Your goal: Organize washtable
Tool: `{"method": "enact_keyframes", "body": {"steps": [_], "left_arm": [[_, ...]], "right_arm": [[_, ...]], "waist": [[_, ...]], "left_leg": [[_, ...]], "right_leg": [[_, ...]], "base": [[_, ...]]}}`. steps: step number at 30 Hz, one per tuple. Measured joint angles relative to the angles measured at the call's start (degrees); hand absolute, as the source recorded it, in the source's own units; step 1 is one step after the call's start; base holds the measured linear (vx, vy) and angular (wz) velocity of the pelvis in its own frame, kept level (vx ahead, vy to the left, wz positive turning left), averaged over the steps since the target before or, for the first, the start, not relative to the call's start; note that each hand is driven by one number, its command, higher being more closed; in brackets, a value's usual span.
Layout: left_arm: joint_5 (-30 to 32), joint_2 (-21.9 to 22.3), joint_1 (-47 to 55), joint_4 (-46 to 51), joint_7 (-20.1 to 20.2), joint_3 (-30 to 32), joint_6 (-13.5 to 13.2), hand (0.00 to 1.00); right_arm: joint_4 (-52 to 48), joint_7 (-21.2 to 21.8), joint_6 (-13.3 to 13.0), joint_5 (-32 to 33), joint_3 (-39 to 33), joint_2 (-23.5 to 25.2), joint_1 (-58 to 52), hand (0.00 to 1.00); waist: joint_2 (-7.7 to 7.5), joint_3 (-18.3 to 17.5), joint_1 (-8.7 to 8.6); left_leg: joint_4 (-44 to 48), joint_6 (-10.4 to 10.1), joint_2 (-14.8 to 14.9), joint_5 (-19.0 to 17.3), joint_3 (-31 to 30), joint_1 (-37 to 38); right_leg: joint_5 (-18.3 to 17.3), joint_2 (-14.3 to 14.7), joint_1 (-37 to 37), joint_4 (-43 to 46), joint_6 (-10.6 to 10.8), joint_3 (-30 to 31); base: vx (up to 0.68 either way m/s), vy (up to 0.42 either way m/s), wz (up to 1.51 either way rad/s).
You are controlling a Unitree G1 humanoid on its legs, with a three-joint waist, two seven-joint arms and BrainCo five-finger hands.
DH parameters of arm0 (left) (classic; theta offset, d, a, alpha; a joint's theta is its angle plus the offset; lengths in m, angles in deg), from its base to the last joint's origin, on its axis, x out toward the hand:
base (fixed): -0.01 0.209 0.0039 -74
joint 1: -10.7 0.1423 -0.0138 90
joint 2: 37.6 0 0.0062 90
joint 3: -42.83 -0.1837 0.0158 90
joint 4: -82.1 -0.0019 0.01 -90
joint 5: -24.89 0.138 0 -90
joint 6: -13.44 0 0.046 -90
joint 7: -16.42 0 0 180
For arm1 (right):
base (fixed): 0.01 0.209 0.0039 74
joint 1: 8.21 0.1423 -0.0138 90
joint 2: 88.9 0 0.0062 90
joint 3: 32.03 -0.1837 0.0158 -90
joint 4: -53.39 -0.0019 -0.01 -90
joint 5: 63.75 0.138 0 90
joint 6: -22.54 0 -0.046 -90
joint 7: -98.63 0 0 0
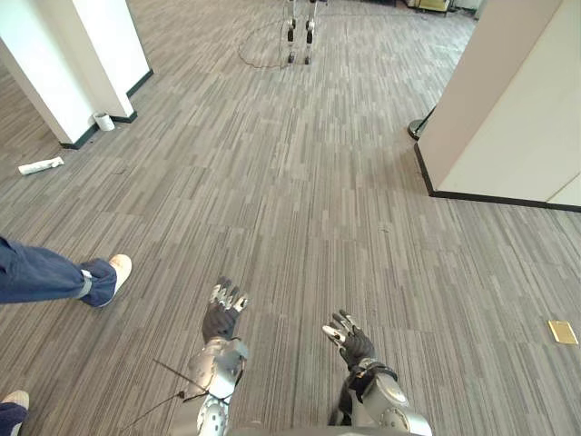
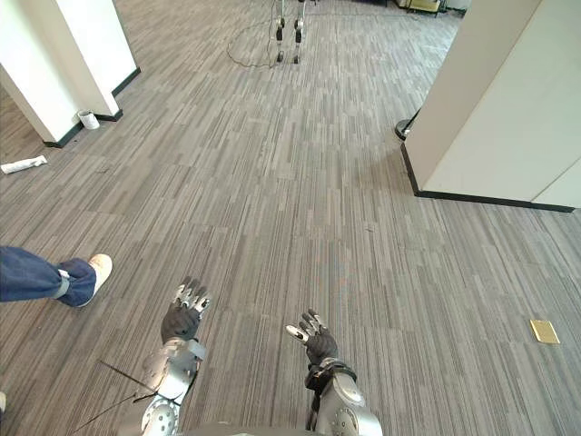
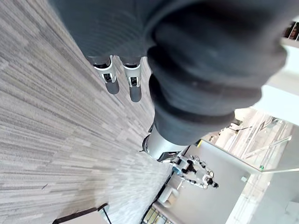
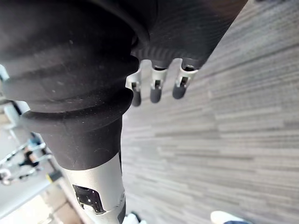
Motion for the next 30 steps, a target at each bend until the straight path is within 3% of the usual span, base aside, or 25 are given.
{"method": "enact_keyframes", "body": {"steps": [1,2,3,4,5,6,7,8,9,10,11,13,15,17,18,19,21,22,23,24,26,27,28,29,30], "left_arm": [[0.1,0.0,-0.5,-0.2,0.1,-1.1,-0.4,0.00],[0.2,0.3,-0.4,-1.1,0.1,-1.9,-0.5,0.00],[0.2,0.6,-0.4,-2.4,0.1,-2.7,-0.4,0.00],[0.2,2.1,0.2,-4.6,0.7,-4.1,-0.4,0.00],[0.2,2.8,0.5,-6.0,1.3,-5.0,-0.2,0.00],[0.2,3.2,0.5,-6.6,1.4,-5.1,0.1,0.00],[0.0,3.7,0.8,-7.8,1.5,-5.0,0.5,0.00],[-1.1,4.3,0.7,-8.9,1.6,-5.2,0.8,0.00],[-1.8,4.4,0.6,-9.0,1.9,-5.4,0.9,0.00],[-2.9,4.3,0.8,-8.9,2.4,-5.7,1.0,0.00],[-3.0,4.2,0.9,-8.8,2.3,-5.5,1.1,0.00],[-3.6,4.2,1.1,-8.3,2.2,-4.7,1.1,0.00],[-4.5,4.4,1.1,-8.1,1.9,-3.7,1.1,0.00],[-4.9,4.5,1.4,-7.8,1.8,-2.2,1.0,0.00],[-4.9,4.5,2.2,-7.1,1.9,-1.2,0.9,0.00],[-4.6,4.8,4.3,-4.8,2.0,0.0,0.8,0.00],[-4.3,5.1,5.7,-3.0,2.2,0.3,0.7,0.00],[-3.2,5.2,6.8,-1.8,2.5,1.1,0.7,0.00],[-2.6,5.1,7.1,-1.8,2.5,1.9,0.7,0.00],[-2.1,5.1,7.8,-1.8,2.5,2.9,0.9,0.00],[-1.0,4.6,8.7,-1.6,2.5,4.5,0.9,0.00],[-0.7,4.0,9.0,-1.6,2.5,4.5,0.9,0.00],[0.1,3.1,9.4,-1.6,2.5,4.2,1.3,0.00],[0.4,1.8,8.6,-1.6,2.6,3.3,1.8,0.00],[0.7,1.4,8.0,-1.6,2.8,3.0,1.9,0.00]], "right_arm": [[0.0,-0.1,-0.3,0.3,-1.2,0.1,0.0,0.00],[0.1,-0.1,-0.3,0.5,-1.4,-0.1,0.1,0.00],[0.1,-0.1,-0.3,0.5,-1.5,-0.5,0.0,0.00],[0.2,-0.1,-0.3,0.4,-2.3,-1.4,0.0,0.00],[0.3,-0.2,-0.3,0.4,-3.3,-1.6,0.8,0.00],[0.3,-0.2,-0.3,0.4,-3.5,-2.2,0.8,0.00],[0.4,-0.2,-0.3,0.4,-2.9,-2.5,1.2,0.00],[0.5,-0.3,-0.3,0.4,-2.7,-2.7,1.4,0.00],[0.4,-0.4,-0.3,0.4,-2.7,-2.8,1.5,0.00],[0.4,-0.4,-0.6,0.4,-2.6,-2.7,1.9,0.00],[0.4,-0.7,-0.8,0.4,-2.5,-2.7,2.6,0.00],[0.4,-1.6,-1.0,0.5,-2.3,-2.7,4.3,0.00],[0.3,-1.7,-1.6,0.6,-2.3,-2.9,5.3,0.00],[0.2,-1.7,-1.6,0.5,-1.8,-2.9,4.9,0.00],[0.0,-1.7,-1.6,0.1,-1.3,-3.1,4.8,0.00],[-0.3,-1.6,-1.6,-0.5,-1.1,-3.4,4.5,0.00],[-0.7,-1.5,-1.8,-1.2,-1.2,-3.7,4.3,0.00],[-0.9,-1.4,-1.7,-2.0,-1.4,-4.1,3.5,0.00],[-0.7,-1.4,-1.4,-2.3,-1.3,-3.7,3.3,0.00],[-0.6,-1.0,-1.1,-2.4,-1.1,-3.0,2.6,0.00],[0.1,0.1,-0.3,-3.0,-0.4,-2.0,2.6,0.00],[0.1,0.3,-0.2,-3.1,-0.3,-1.5,2.4,0.00],[0.1,0.7,0.1,-3.6,-0.3,-0.7,2.4,0.00],[0.2,1.1,0.1,-3.6,-0.3,-0.1,2.4,0.00],[0.2,1.1,0.1,-3.6,-0.3,0.1,2.4,0.00]], "waist": [[-0.95,-0.3,-0.85],[-0.96,-0.7,-1.54],[0.02,-1.2,-1.53],[3.28,-2.1,-1.27],[5.89,-2.3,-1.23],[6.31,-2.3,-1.25],[7.44,-2.1,-1.06],[8.50,-1.7,0.02],[8.43,-1.6,0.62],[7.69,-1.1,1.57],[6.75,-0.5,2.13],[6.03,-0.3,3.02],[5.85,0.3,3.64],[4.61,0.9,3.81],[3.64,1.4,3.81],[2.94,1.1,3.92],[3.58,0.8,4.32],[4.90,0.3,5.21],[4.17,0.2,5.53],[3.06,-0.9,6.39],[-0.31,-1.5,6.56],[-1.35,-1.6,6.54],[-2.94,-1.8,6.33],[-3.22,-1.8,5.66],[-3.23,-1.7,5.15]], "left_leg": [[-2.1,-0.7,-0.2,-0.4,-0.4,2.8],[-1.8,-1.7,0.1,-0.9,-1.3,4.4],[-0.6,-2.4,1.6,-1.0,-1.6,5.0],[4.8,-4.5,5.2,0.3,-2.1,3.7],[14.5,-5.2,8.5,4.4,-3.4,-0.7],[20.2,-4.9,9.3,8.3,-4.1,-3.3],[31.8,-5.6,12.0,17.7,-6.4,-8.0],[44.8,-5.5,15.5,18.2,-6.9,-11.9],[50.5,-5.2,16.8,17.9,-6.3,-13.6],[59.4,-2.0,18.6,15.7,-4.8,-16.9],[64.4,0.8,19.3,13.9,-3.1,-20.0],[65.0,1.8,19.4,11.6,-0.1,-25.9],[58.3,0.4,18.8,9.4,2.5,-31.2],[43.5,-0.8,15.4,8.4,4.8,-33.3],[31.7,-1.8,11.4,9.0,4.5,-33.6],[15.5,-6.0,6.8,12.0,3.1,-33.8],[6.3,-8.4,5.7,14.1,2.7,-34.2],[0.4,-7.3,5.4,17.6,2.3,-35.4],[1.5,-6.0,4.7,21.6,1.7,-35.2],[3.0,-2.9,3.1,25.7,1.9,-35.0],[9.7,1.8,1.4,22.0,3.9,-35.5],[11.8,2.4,0.9,20.0,4.8,-35.3],[15.1,3.6,-0.1,15.8,6.3,-33.8],[16.5,4.0,-0.9,12.0,6.5,-31.2],[16.2,4.1,-1.3,10.7,6.3,-29.4]], "right_leg": [[5.1,0.8,-0.7,-13.0,1.3,1.2],[10.7,1.0,-1.3,-11.4,-0.5,1.5],[14.1,1.8,-1.0,-9.8,-3.0,1.2],[16.4,3.8,-0.7,-7.6,-5.2,0.2],[13.0,5.6,0.3,-5.6,-6.3,-1.7],[11.2,6.4,1.1,-4.9,-7.0,-2.1],[8.8,8.0,5.4,-6.2,-8.0,-2.2],[7.8,10.8,11.2,-9.3,-8.9,-2.0],[7.4,11.9,14.4,-11.2,-9.4,-1.4],[6.9,13.4,21.0,-15.2,-10.1,0.3],[6.5,13.8,26.2,-18.2,-10.7,2.2],[5.9,13.7,30.9,-21.5,-11.1,5.5],[3.8,13.1,34.1,-23.4,-10.3,8.0],[1.1,11.2,36.9,-23.2,-9.8,9.8],[-1.3,9.1,38.5,-22.3,-8.9,10.4],[-3.8,7.0,39.7,-21.7,-7.9,11.0],[-5.5,6.4,40.8,-21.7,-6.8,11.7],[-7.8,6.1,42.7,-21.4,-4.2,11.8],[-8.9,5.1,43.2,-20.7,-3.6,12.1],[-9.9,2.9,42.3,-17.2,-2.1,13.0],[-10.5,-0.8,37.3,-5.0,-0.9,14.4],[-10.2,-1.9,35.7,-0.3,-0.4,14.7],[-7.3,-3.4,32.5,9.4,1.7,15.1],[0.0,-4.2,29.7,18.4,2.7,15.3],[3.8,-4.6,28.2,22.7,4.1,15.2]], "base": [[0.75,-0.276,0.73],[0.77,-0.273,0.67],[0.79,-0.280,0.36],[0.79,-0.263,0.21],[0.77,-0.281,0.14],[0.75,-0.303,0.09],[0.76,-0.293,-0.07],[0.88,-0.318,-0.20],[0.72,-0.239,-0.36],[0.80,-0.269,-0.47],[0.64,-0.208,-0.50],[0.58,-0.122,-0.66],[0.49,0.026,-0.71],[0.46,0.115,-0.45],[0.57,0.189,-0.39],[0.57,0.195,-0.40],[0.52,0.205,-0.34],[0.46,0.197,-0.38],[0.72,0.336,-0.50],[0.61,0.306,-0.57],[0.71,0.346,-0.53],[0.68,0.308,-0.32],[0.66,0.299,-0.22],[0.78,0.348,-0.14],[0.58,0.255,-0.09]]}}
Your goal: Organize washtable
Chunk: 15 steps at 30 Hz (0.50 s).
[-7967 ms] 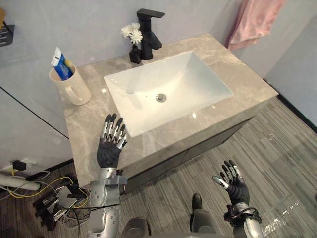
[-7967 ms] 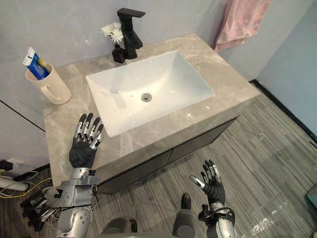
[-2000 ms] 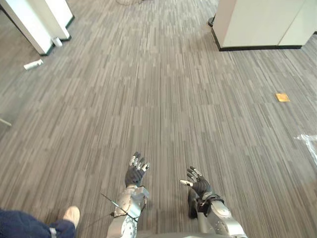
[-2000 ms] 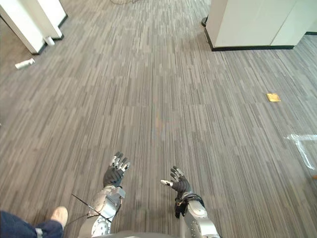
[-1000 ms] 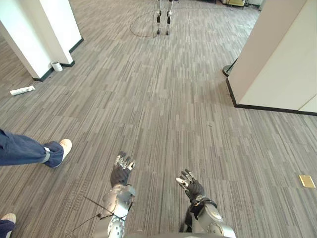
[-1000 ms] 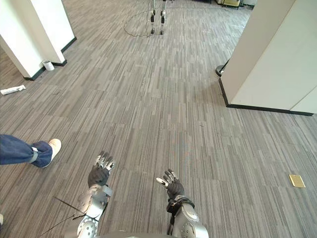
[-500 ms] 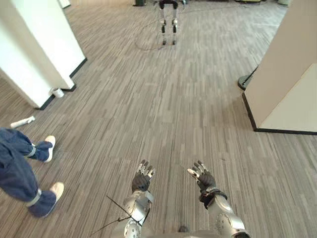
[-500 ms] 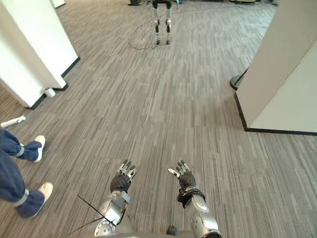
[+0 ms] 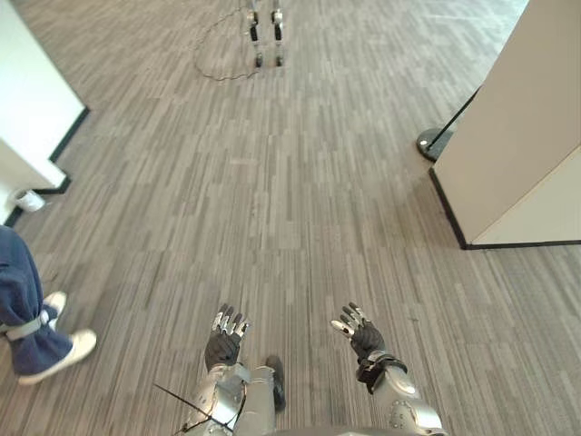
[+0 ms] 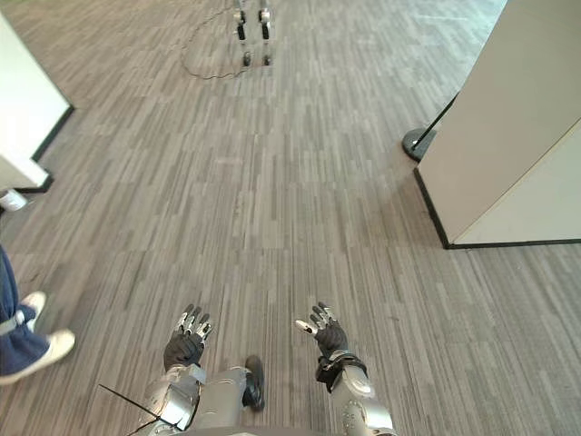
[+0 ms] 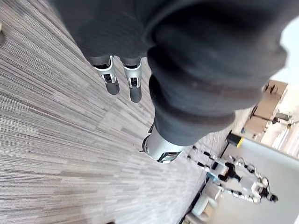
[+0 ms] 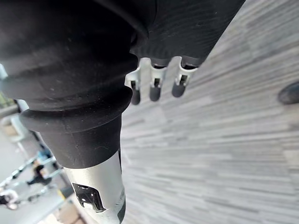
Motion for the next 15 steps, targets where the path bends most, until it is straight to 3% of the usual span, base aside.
{"method": "enact_keyframes", "body": {"steps": [1,2,4,6,8,10,11,12,13,14,15], "left_arm": [[1.1,-1.4,-1.0,-0.2,0.6,-0.8,0.1,0.00],[1.6,-2.2,-2.1,-0.2,0.8,-1.6,0.0,0.00],[1.6,-2.7,-3.4,-0.1,0.9,-2.4,-0.1,0.00],[1.5,-2.9,-4.7,-0.1,1.0,-3.7,-0.7,0.00],[1.5,-2.8,-6.2,-0.2,1.1,-5.7,-0.7,0.00],[1.4,-2.6,-8.7,-1.7,0.9,-8.3,-1.3,0.00],[1.4,-2.5,-9.1,-2.2,0.7,-8.8,-1.6,0.00],[1.4,-2.5,-9.7,-3.2,0.5,-9.9,-1.8,0.00],[1.3,-2.5,-9.3,-3.8,0.5,-10.6,-2.0,0.00],[0.6,-1.4,-9.0,-6.1,0.4,-11.4,-2.0,0.00],[0.4,-1.1,-8.9,-6.5,0.3,-11.7,-1.9,0.00]], "right_arm": [[0.2,0.2,0.0,0.0,0.4,0.5,0.1,0.00],[0.2,0.8,-0.1,-0.1,1.5,0.7,0.1,0.00],[0.1,1.4,-0.2,-0.5,2.8,0.8,-0.7,0.00],[-0.1,2.0,-0.3,-0.4,3.0,0.8,-2.2,0.00],[-0.3,2.3,-0.4,-0.4,2.0,0.6,-3.7,0.00],[-0.3,2.2,-0.4,-0.2,-0.1,0.6,-4.8,0.00],[-0.3,1.9,-0.4,-0.1,-0.4,0.6,-4.9,0.00],[-0.7,1.2,-0.4,0.1,-0.5,0.4,-4.9,0.00],[-1.4,1.1,-0.4,0.1,-0.4,0.4,-5.6,0.00],[-1.3,1.0,-0.4,0.1,-0.5,-0.1,-6.0,0.00],[-1.3,1.1,-0.4,0.0,-0.6,-0.2,-6.0,0.00]], "waist": [[0.33,0.2,-0.41],[0.84,0.4,-0.74],[1.81,0.8,-2.12],[1.79,0.8,-3.62],[1.76,0.8,-5.37],[1.81,0.8,-7.44],[1.73,0.8,-7.57],[1.75,0.7,-8.38],[1.18,0.2,-8.65],[3.08,-1.1,-8.54],[3.78,-1.6,-8.47]], "left_leg": [[-1.2,0.4,-0.4,-2.5,0.0,4.0],[-3.6,0.3,-0.6,-3.8,0.5,8.6],[-9.7,-0.1,-1.0,-4.1,0.5,15.9],[-14.3,-0.9,-1.1,-4.6,0.0,21.3],[-16.7,-2.7,-1.0,-5.6,-0.4,25.0],[-17.9,-4.9,-0.9,-8.9,-1.9,29.2],[-18.5,-5.5,-1.1,-9.7,-2.3,30.6],[-19.3,-7.5,-0.9,-11.2,-3.5,33.4],[-18.2,-9.2,-0.6,-12.3,-5.7,35.7],[-12.7,-10.1,2.3,-12.1,-7.9,34.4],[-10.6,-10.7,3.2,-11.8,-8.3,33.4]], "right_leg": [[0.0,-1.0,-4.4,10.0,-1.3,-0.8],[-3.1,-2.2,-8.8,17.0,-4.7,-3.9],[-6.2,-2.7,-14.5,18.6,-7.4,-8.8],[-9.3,-1.3,-20.9,13.1,-6.4,-12.3],[-9.4,0.8,-25.6,-2.0,-5.1,-13.8],[-1.8,3.1,-27.4,-29.7,-3.6,-12.4],[-0.4,3.2,-28.2,-33.8,-2.7,-11.6],[0.8,3.4,-29.8,-36.3,-1.7,-11.0],[3.1,3.7,-30.2,-34.7,-4.2,-10.7],[10.8,4.7,-30.5,-31.5,-7.0,-11.1],[12.0,4.9,-30.5,-31.1,-7.1,-11.5]], "base": [[0.43,0.172,-0.21],[0.51,0.185,-0.24],[0.55,0.133,-0.07],[0.51,0.044,0.11],[0.48,-0.033,0.27],[0.60,-0.110,0.51],[0.67,-0.166,0.57],[0.75,-0.215,0.65],[0.98,-0.304,0.75],[0.87,-0.299,0.57],[0.88,-0.352,0.36]]}}
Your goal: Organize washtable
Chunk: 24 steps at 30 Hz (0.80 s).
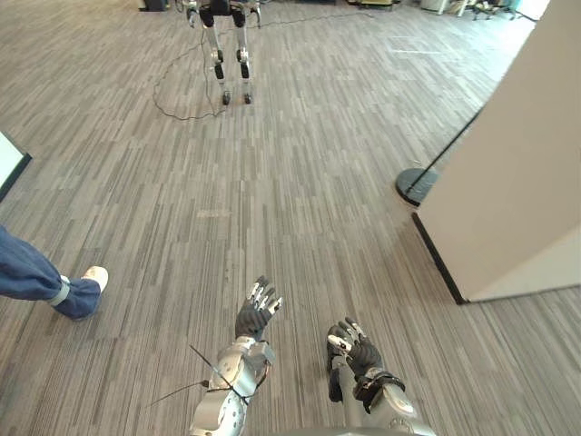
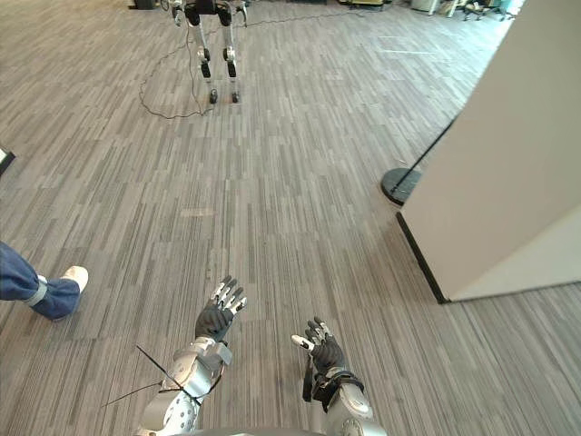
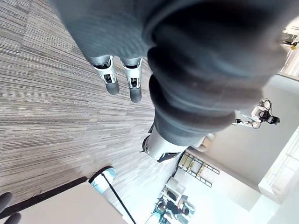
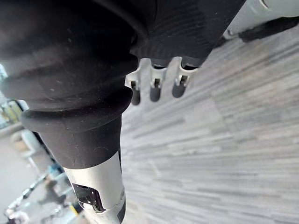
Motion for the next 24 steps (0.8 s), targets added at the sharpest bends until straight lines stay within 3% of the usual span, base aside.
{"method": "enact_keyframes", "body": {"steps": [1,2,3,4,5,6,7,9,10,12,13,14,16,17,18,19,20,21,22,23,24], "left_arm": [[-0.2,1.1,-0.2,-1.7,0.0,-0.9,0.0,0.00],[-1.0,2.1,-0.4,-3.1,0.0,-0.9,0.2,0.00],[-1.6,2.4,-0.3,-3.5,-0.1,-0.8,0.4,0.00],[-2.5,2.6,0.2,-3.9,-0.3,-0.7,0.4,0.00],[-3.6,3.0,0.1,-3.9,-0.2,-0.7,0.4,0.00],[-3.7,3.0,0.1,-3.9,-0.2,-0.7,0.4,0.00],[-3.8,3.0,0.0,-3.5,-0.3,-0.6,0.4,0.00],[-3.8,3.3,-0.3,-2.5,-1.0,-0.3,0.1,0.00],[-3.8,3.6,-0.4,-2.1,-1.2,0.5,0.0,0.00],[-3.9,4.2,-0.6,-2.0,-1.5,1.5,0.0,0.00],[-3.9,4.2,-0.7,-1.9,-2.0,2.2,0.0,0.00],[-3.9,4.3,-0.7,-1.8,-2.1,2.7,0.0,0.00],[-3.9,4.5,0.1,0.0,-2.4,5.0,-0.1,0.00],[-3.9,4.5,0.5,1.4,-2.5,6.1,-0.1,0.00],[-3.9,4.3,0.7,2.5,-2.7,7.2,-0.7,0.00],[-3.9,3.4,0.7,2.8,-3.2,8.0,-0.9,0.00],[-3.7,3.4,1.0,3.2,-3.3,8.2,-1.0,0.00],[-3.4,2.9,2.2,4.8,-3.4,9.2,-1.1,0.00],[-3.3,2.8,2.2,4.8,-3.4,9.3,-1.1,0.00],[-2.6,2.3,2.2,4.7,-3.4,9.3,-1.1,0.00],[-2.1,1.7,2.1,4.7,-3.4,9.1,-1.0,0.00]], "right_arm": [[0.1,0.0,0.0,0.0,-0.5,-1.2,0.6,0.00],[0.8,-0.2,0.0,-0.1,-0.6,-2.5,2.3,0.00],[1.2,-0.3,0.1,-0.1,-0.5,-2.9,2.8,0.00],[1.3,-0.4,0.0,0.0,-0.1,-3.3,3.9,0.00],[1.3,-1.2,-0.1,-0.1,-0.3,-3.7,5.0,0.00],[1.3,-1.4,-0.2,-0.1,-0.3,-3.7,5.6,0.00],[1.3,-2.3,-0.7,-0.5,-0.3,-3.4,6.9,0.00],[1.1,-3.3,-2.2,-0.5,-0.3,-3.5,8.2,0.00],[1.1,-3.8,-2.6,-0.6,-0.3,-3.5,9.4,0.00],[1.2,-3.8,-2.6,-1.1,-0.3,-3.6,9.1,0.00],[1.2,-3.8,-2.5,-1.1,0.2,-3.7,8.5,0.00],[1.2,-3.8,-2.5,-1.1,0.3,-3.7,8.1,0.00],[1.2,-3.5,-2.0,-1.1,0.3,-3.7,7.1,0.00],[1.2,-3.4,-2.0,-1.1,0.2,-3.8,6.7,0.00],[1.2,-3.3,-1.8,-1.1,0.2,-3.9,6.0,0.00],[1.7,-3.3,-1.4,-1.1,0.3,-3.5,5.8,0.00],[1.7,-3.0,-1.3,-1.1,0.4,-3.5,5.8,0.00],[1.7,-2.0,-1.2,-1.9,0.9,-3.2,5.9,0.00],[1.7,-1.9,-1.2,-2.2,0.8,-3.0,5.9,0.00],[1.8,-1.8,-1.2,-2.9,0.5,-2.3,5.7,0.00],[1.8,-1.7,-1.2,-3.2,0.5,-1.7,5.6,0.00]], "waist": [[3.14,-0.6,0.56],[5.33,-0.1,1.32],[6.03,0.3,1.46],[7.11,0.8,2.31],[7.56,1.6,3.12],[7.00,2.0,3.58],[5.42,3.0,4.38],[4.01,3.5,5.41],[3.17,4.1,5.80],[3.63,4.0,5.78],[3.46,4.2,5.72],[3.41,4.2,5.65],[3.34,4.1,5.47],[3.67,4.0,5.47],[3.80,3.7,5.68],[2.77,3.0,6.81],[1.63,2.4,6.94],[-0.51,0.7,7.60],[-0.76,0.6,7.96],[-2.39,0.4,8.05],[-3.40,0.4,7.84]], "left_leg": [[9.7,0.1,3.5,2.9,-1.9,-4.2],[20.7,2.1,6.2,11.9,-3.2,-9.3],[26.0,2.2,7.5,18.9,-3.8,-11.3],[37.7,1.3,11.2,25.9,-4.8,-15.4],[50.1,4.1,14.1,24.0,-3.9,-19.7],[54.0,6.1,14.9,22.4,-3.1,-21.7],[57.9,7.8,15.1,19.0,-1.1,-24.8],[56.2,8.2,15.1,15.3,2.1,-29.8],[51.3,7.3,14.9,13.8,3.9,-33.4],[37.5,5.2,13.8,12.3,6.3,-35.8],[25.8,4.6,11.3,12.4,6.5,-36.5],[19.7,4.0,9.6,12.8,5.9,-36.6],[-2.6,-2.0,5.0,17.1,2.2,-35.7],[-8.4,-2.5,4.7,18.1,1.8,-35.7],[-10.9,-2.0,4.7,18.6,1.7,-35.9],[-7.8,0.5,3.7,25.1,2.3,-36.0],[-6.4,1.7,2.7,26.6,2.5,-36.2],[1.1,4.0,0.9,26.2,2.6,-38.7],[2.4,5.3,0.6,25.2,3.0,-38.9],[6.8,7.8,-0.4,21.3,5.1,-38.1],[8.9,8.8,-1.6,18.3,6.0,-36.8]], "right_leg": [[0.5,2.1,0.4,2.0,-0.7,-1.5],[-2.6,4.7,2.7,2.8,-2.3,-2.5],[-3.9,5.5,4.9,2.3,-2.8,-2.3],[-5.6,7.8,10.4,-0.4,-3.4,-3.0],[-6.4,10.0,17.0,-3.7,-4.3,-2.5],[-6.7,10.5,20.0,-5.4,-4.7,-1.9],[-7.2,10.4,25.6,-8.5,-5.4,-1.0],[-8.5,10.1,30.9,-11.4,-5.8,0.8],[-10.7,9.8,33.5,-12.8,-4.9,1.7],[-12.7,9.4,35.8,-13.1,-4.0,1.9],[-14.8,8.5,37.5,-12.9,-3.5,2.6],[-15.7,8.1,38.3,-12.8,-3.2,2.6],[-19.6,6.9,40.5,-11.9,-1.5,3.1],[-21.1,6.9,41.6,-11.7,-0.7,3.4],[-23.7,6.4,42.8,-10.9,0.5,4.1],[-26.5,4.2,43.5,-8.7,2.1,5.8],[-27.2,2.7,43.1,-7.5,3.4,6.7],[-28.1,-0.8,39.3,0.6,4.9,9.4],[-28.2,-1.2,38.4,2.6,5.0,9.7],[-27.4,-3.5,35.0,12.5,5.7,10.4],[-24.8,-5.0,32.4,20.0,6.6,10.9]], "base": [[0.83,-0.377,0.10],[0.80,-0.380,0.01],[0.80,-0.336,-0.19],[0.93,-0.342,-0.24],[0.77,-0.262,-0.28],[0.83,-0.307,-0.32],[0.62,-0.236,-0.38],[0.63,-0.210,-0.40],[0.49,-0.076,-0.26],[0.47,-0.012,-0.18],[0.39,0.043,-0.08],[0.49,0.095,-0.05],[0.50,0.149,-0.07],[0.62,0.264,-0.19],[0.53,0.264,-0.43],[0.64,0.351,-0.54],[0.68,0.380,-0.92],[0.58,0.315,-0.72],[0.62,0.342,-0.76],[0.50,0.296,-0.33],[0.62,0.363,-0.19]]}}
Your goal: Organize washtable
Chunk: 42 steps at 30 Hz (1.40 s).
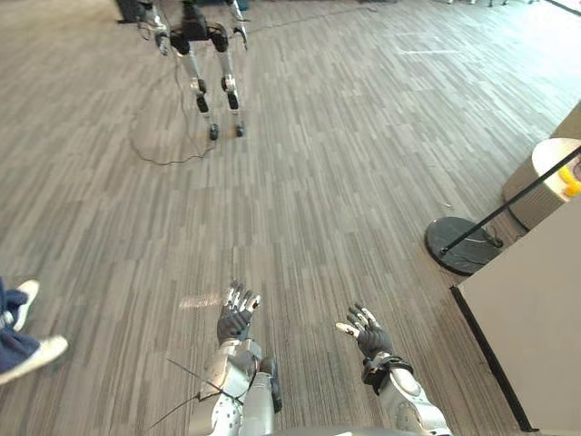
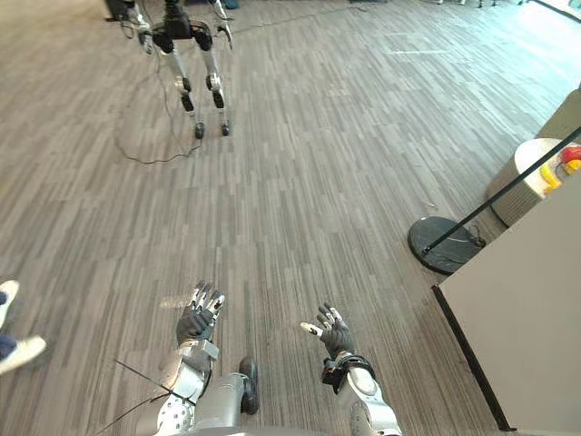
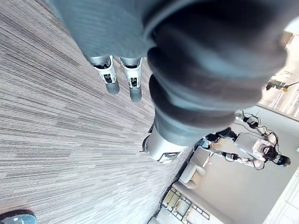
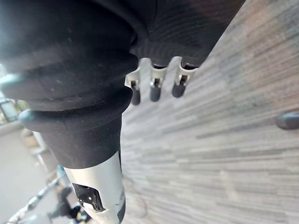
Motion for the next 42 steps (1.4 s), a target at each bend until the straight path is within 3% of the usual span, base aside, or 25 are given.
{"method": "enact_keyframes", "body": {"steps": [2,3,5,6,9,10,12,13,15,17,18,19,20,22,24,25,27,28,29,30,31,32,34,38,42], "left_arm": [[-0.1,-1.0,-0.6,-0.1,-0.1,-0.4,-0.1,0.00],[-0.3,-1.3,-0.8,-0.1,-0.2,-0.4,-0.2,0.00],[-1.9,-1.5,-0.5,-0.8,-1.4,-0.8,-0.3,0.00],[-2.1,-1.6,-0.5,-0.8,-1.5,-1.0,-0.4,0.00],[-2.7,-2.0,-0.9,-0.9,-1.3,-2.1,-1.0,0.00],[-2.7,-2.3,-1.0,-1.4,-1.2,-3.5,-1.0,0.00],[-2.6,-2.3,-1.1,-2.7,-1.0,-5.1,-0.9,0.00],[-2.6,-2.1,-1.1,-2.8,-0.8,-5.9,-0.5,0.00],[-2.5,-1.9,-1.0,-3.2,-0.3,-6.6,-0.2,0.00],[-2.4,-1.8,-1.2,-4.7,0.3,-7.2,0.0,0.00],[-2.4,-1.6,-1.5,-5.8,0.4,-7.1,0.2,0.00],[-2.4,-1.0,-1.5,-6.0,0.3,-6.3,0.3,0.00],[-2.4,-0.8,-1.5,-6.4,0.1,-5.3,0.2,0.00],[-2.4,-0.4,-1.8,-6.8,-0.2,-4.8,0.1,0.00],[-1.6,-0.3,-1.8,-6.8,-0.2,-4.8,0.1,0.00],[-1.1,0.6,-1.7,-6.8,-0.2,-4.7,0.2,0.00],[0.0,1.8,-1.7,-6.8,-0.1,-3.8,0.2,0.00],[0.6,2.5,-1.7,-6.8,-0.2,-3.1,0.2,0.00],[1.0,3.0,-1.6,-6.8,-0.2,-2.9,0.2,0.00],[1.0,3.4,-1.3,-6.8,-0.1,-2.9,0.2,0.00],[1.1,3.3,-0.5,-6.9,-0.1,-2.8,0.2,0.00],[1.5,2.2,0.3,-6.8,0.1,-2.7,0.1,0.00],[2.5,0.9,1.7,-6.7,0.2,-2.4,0.1,0.00],[5.2,0.2,4.2,-6.8,0.4,-1.1,0.2,0.00],[6.7,-0.5,5.0,-7.0,0.4,-1.1,0.7,0.00]], "right_arm": [[0.0,0.1,0.0,0.2,0.0,1.3,-0.4,0.00],[0.1,0.1,0.0,0.2,0.4,1.7,-0.4,0.00],[0.1,0.8,-0.2,0.2,4.1,2.0,-0.1,0.00],[0.1,0.8,-0.2,0.2,4.8,2.0,-0.4,0.00],[0.1,1.8,-0.1,0.2,6.0,2.3,-1.9,0.00],[0.1,1.9,-0.1,0.3,5.7,2.2,-2.3,0.00],[0.0,1.9,-0.1,1.6,4.9,1.8,-3.1,0.00],[0.0,1.8,0.0,3.1,3.6,1.9,-3.7,0.00],[0.0,1.8,0.0,4.3,2.8,1.4,-3.9,0.00],[0.0,1.7,0.0,4.3,1.2,0.7,-3.3,0.00],[-0.2,1.6,0.0,3.1,0.4,0.2,-2.5,0.00],[-0.5,0.9,0.0,0.4,0.3,-0.5,-1.4,0.00],[-0.5,0.2,0.0,-0.8,0.5,-0.8,-0.6,0.00],[-0.6,-0.9,-0.5,-1.9,0.2,-0.6,1.0,0.00],[-0.7,-1.0,-1.1,-1.9,-0.4,-0.5,1.6,0.00],[-0.7,-1.6,-1.3,-1.8,-1.0,-0.7,1.5,0.00],[-0.7,-2.0,-1.4,-1.7,-1.9,-0.8,1.5,0.00],[-0.7,-2.0,-1.4,-1.6,-3.0,-0.8,0.8,0.00],[-0.7,-1.9,-1.4,-1.0,-4.1,-1.3,-0.6,0.00],[-0.8,-1.9,-1.5,-0.7,-4.9,-1.7,-1.5,0.00],[-0.3,-2.0,-1.2,0.1,-5.7,-1.7,-3.1,0.00],[-0.6,-1.7,-1.3,0.4,-5.8,-0.7,-4.6,0.00],[-0.6,-0.7,-1.4,0.7,-7.3,0.4,-5.7,0.00],[0.1,-0.5,-1.4,2.3,-7.7,1.8,-6.2,0.00],[2.2,-0.5,-1.4,2.1,-7.6,2.6,-5.8,0.00]], "waist": [[-0.31,-0.1,-1.28],[-0.22,0.0,-1.32],[1.21,0.9,-1.73],[1.21,0.9,-2.06],[0.97,1.3,-4.39],[0.83,1.4,-5.32],[0.76,1.3,-6.21],[0.35,1.2,-6.16],[0.01,0.3,-6.33],[2.22,0.0,-6.00],[3.19,0.1,-6.09],[4.39,0.4,-5.49],[4.94,0.3,-4.61],[4.42,0.7,-3.99],[3.27,1.2,-3.93],[3.00,1.1,-3.60],[3.17,1.1,-3.39],[3.60,1.0,-3.16],[4.81,0.9,-3.46],[5.95,0.7,-3.67],[5.75,0.4,-4.17],[4.49,-0.4,-4.34],[3.82,-0.9,-4.46],[3.99,-1.2,-4.15],[3.73,-1.3,-3.93]], "left_leg": [[0.5,1.9,-1.8,-4.4,0.0,4.4],[-0.3,2.0,-2.0,-5.3,0.0,6.1],[-7.0,2.5,-2.6,-6.7,0.0,15.8],[-8.9,2.5,-2.6,-6.7,0.0,18.1],[-14.6,1.9,-3.0,-7.7,-1.1,25.0],[-15.2,1.5,-3.0,-9.0,-1.9,26.7],[-15.5,0.1,-3.2,-10.6,-2.9,28.9],[-15.3,-1.2,-3.9,-12.2,-3.6,30.4],[-14.8,-3.2,-3.9,-15.0,-5.5,32.7],[-8.6,-4.1,-1.5,-15.1,-7.2,31.6],[3.3,-7.1,0.5,-13.2,-8.1,26.9],[15.6,-9.0,2.6,-8.5,-9.9,22.0],[24.1,-9.3,4.4,-6.5,-11.5,18.8],[32.8,-8.6,6.8,-6.9,-11.3,15.3],[29.7,-6.6,9.7,-8.1,-8.1,14.0],[20.2,-6.0,10.8,-8.5,-5.8,13.7],[8.1,-6.4,9.9,-8.3,-5.1,13.7],[-1.0,-7.7,8.7,-6.9,-5.4,13.8],[-8.6,-8.7,7.5,-1.2,-6.7,13.9],[-11.2,-8.5,7.4,3.4,-7.5,13.8],[-13.1,-8.6,6.6,1.9,-7.5,15.3],[-17.8,-7.8,4.8,3.4,-6.7,17.6],[-23.9,-6.7,2.4,5.6,-6.2,20.3],[-30.0,-5.3,-0.3,7.6,-5.8,22.3],[-30.8,-5.1,-0.9,7.7,-5.1,22.5]], "right_leg": [[11.0,-1.4,-5.0,15.1,0.4,0.4],[10.8,-1.5,-7.1,19.2,0.1,0.0],[7.3,-1.6,-13.6,27.1,-5.1,-4.8],[6.7,-1.6,-14.9,27.1,-5.8,-6.7],[3.8,1.3,-22.3,17.0,-5.0,-12.3],[4.3,3.7,-24.1,7.2,-4.5,-12.3],[8.2,6.6,-24.1,-10.7,-3.5,-11.2],[11.7,7.6,-23.8,-20.3,-4.7,-10.9],[20.6,7.7,-23.3,-22.6,-7.8,-10.9],[19.6,8.5,-23.1,-18.9,-9.0,-13.2],[17.9,9.5,-21.0,-19.2,-9.5,-14.1],[17.0,11.4,-17.6,-21.1,-10.7,-14.2],[16.7,12.8,-14.6,-22.8,-11.2,-13.8],[16.3,14.4,-8.7,-26.5,-11.8,-12.3],[16.3,14.2,-4.1,-29.4,-11.9,-11.2],[16.3,13.7,-2.1,-31.1,-11.8,-10.5],[16.2,12.9,-1.5,-32.2,-11.8,-9.9],[15.7,12.5,-1.4,-32.6,-10.8,-9.2],[14.7,12.5,-0.9,-32.8,-9.2,-9.2],[14.2,13.0,-0.5,-32.8,-8.5,-9.3],[13.6,12.2,0.3,-32.8,-7.5,-9.6],[12.9,10.4,0.2,-32.5,-6.4,-9.6],[12.2,8.5,0.0,-32.3,-5.3,-9.6],[11.5,6.3,-1.1,-32.0,-3.6,-9.7],[11.4,5.7,-1.7,-32.1,-3.2,-9.3]], "base": [[0.60,0.316,0.15],[0.57,0.278,-0.03],[0.43,0.179,-0.16],[0.41,0.118,0.10],[0.37,0.025,0.26],[0.42,-0.042,0.39],[0.47,-0.066,0.41],[0.68,-0.146,0.39],[0.68,-0.165,0.49],[0.52,-0.164,0.42],[0.70,-0.282,0.25],[0.79,-0.316,-0.01],[0.56,-0.182,-0.36],[0.50,-0.132,-0.47],[0.43,-0.101,-0.38],[0.33,-0.011,-0.45],[0.27,0.055,-0.48],[0.20,0.129,-0.33],[0.19,0.151,-0.18],[0.19,0.201,0.14],[0.19,0.214,0.22],[0.18,0.199,0.20],[0.12,0.134,0.14],[0.06,0.119,0.08],[0.02,0.038,-0.08]]}}
